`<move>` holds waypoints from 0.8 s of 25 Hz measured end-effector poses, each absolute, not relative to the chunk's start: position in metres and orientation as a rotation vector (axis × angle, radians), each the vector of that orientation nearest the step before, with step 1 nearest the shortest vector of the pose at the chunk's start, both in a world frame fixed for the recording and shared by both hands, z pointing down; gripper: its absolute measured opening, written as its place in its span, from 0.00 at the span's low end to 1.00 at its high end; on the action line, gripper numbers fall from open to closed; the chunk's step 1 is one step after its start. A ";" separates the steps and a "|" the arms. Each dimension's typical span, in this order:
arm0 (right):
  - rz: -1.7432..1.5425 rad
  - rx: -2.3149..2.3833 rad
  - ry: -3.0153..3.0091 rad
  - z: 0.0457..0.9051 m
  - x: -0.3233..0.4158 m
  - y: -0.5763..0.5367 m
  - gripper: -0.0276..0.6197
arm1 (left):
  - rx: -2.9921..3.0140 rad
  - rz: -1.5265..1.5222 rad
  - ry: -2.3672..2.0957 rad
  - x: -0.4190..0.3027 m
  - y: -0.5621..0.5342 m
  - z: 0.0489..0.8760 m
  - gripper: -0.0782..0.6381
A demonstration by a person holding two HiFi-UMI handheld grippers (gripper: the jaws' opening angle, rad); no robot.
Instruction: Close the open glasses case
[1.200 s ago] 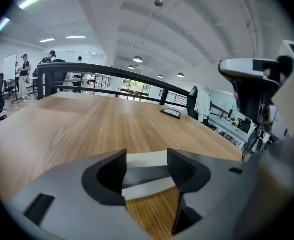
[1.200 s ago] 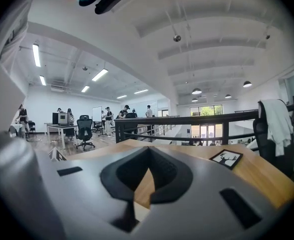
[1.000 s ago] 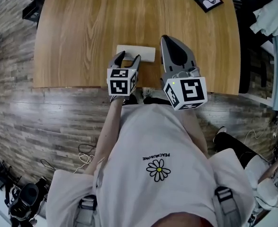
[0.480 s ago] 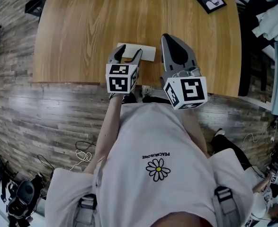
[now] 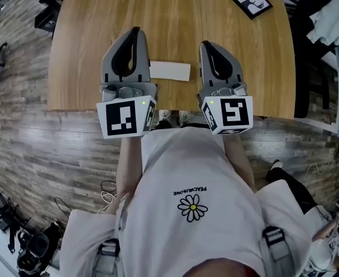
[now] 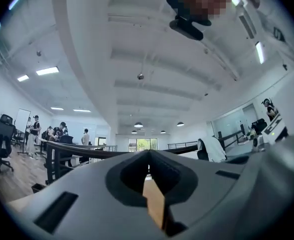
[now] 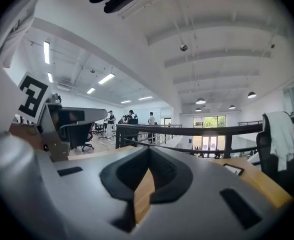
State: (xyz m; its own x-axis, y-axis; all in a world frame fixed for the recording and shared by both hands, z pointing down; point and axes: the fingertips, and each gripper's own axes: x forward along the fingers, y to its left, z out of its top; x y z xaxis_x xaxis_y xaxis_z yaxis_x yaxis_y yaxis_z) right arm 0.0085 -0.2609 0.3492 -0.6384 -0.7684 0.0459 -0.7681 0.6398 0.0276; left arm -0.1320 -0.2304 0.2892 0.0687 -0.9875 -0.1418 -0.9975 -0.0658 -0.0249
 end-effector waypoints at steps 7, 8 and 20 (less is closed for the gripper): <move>-0.067 1.335 -2.783 0.345 0.009 -0.263 0.05 | -2.195 0.092 2.075 -0.132 -0.226 0.296 0.13; -0.071 1.336 -2.785 0.344 0.009 -0.262 0.05 | -2.195 0.100 2.083 -0.132 -0.226 0.296 0.13; -0.089 1.346 -2.783 0.341 0.008 -0.261 0.05 | -2.186 0.116 2.105 -0.139 -0.228 0.294 0.13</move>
State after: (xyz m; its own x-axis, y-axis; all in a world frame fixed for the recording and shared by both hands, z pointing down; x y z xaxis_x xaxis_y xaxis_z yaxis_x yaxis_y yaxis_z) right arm 0.0082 -0.2610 0.3411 -0.6205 -0.7840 0.0189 -0.7812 0.6200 0.0729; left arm -0.1385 -0.2277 0.2943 0.0390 -0.9911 -0.1270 -0.9991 -0.0364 -0.0225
